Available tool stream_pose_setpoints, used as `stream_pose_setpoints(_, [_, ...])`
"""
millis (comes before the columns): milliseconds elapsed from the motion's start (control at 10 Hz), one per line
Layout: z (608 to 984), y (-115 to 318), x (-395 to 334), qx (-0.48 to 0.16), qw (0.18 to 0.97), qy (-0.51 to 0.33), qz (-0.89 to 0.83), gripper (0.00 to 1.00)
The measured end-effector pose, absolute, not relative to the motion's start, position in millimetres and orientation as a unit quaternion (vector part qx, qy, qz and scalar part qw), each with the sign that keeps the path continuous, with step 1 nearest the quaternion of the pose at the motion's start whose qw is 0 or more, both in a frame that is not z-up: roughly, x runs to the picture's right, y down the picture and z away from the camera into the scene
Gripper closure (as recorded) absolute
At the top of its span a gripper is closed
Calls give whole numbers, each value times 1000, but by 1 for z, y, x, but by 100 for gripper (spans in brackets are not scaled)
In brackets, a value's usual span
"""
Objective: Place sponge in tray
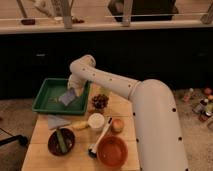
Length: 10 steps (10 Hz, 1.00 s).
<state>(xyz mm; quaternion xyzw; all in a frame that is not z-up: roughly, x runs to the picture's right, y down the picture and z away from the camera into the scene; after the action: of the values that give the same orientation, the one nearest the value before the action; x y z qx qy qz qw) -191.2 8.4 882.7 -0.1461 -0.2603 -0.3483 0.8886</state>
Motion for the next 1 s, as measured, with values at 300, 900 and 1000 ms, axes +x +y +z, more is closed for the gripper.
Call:
stream_pose_setpoints(300, [883, 7, -192, -149, 902, -235, -329, 100])
stream_pose_setpoints(900, [884, 9, -192, -142, 899, -257, -325, 100])
stream_pose_setpoints(1000, [886, 9, -191, -139, 896, -264, -328, 100])
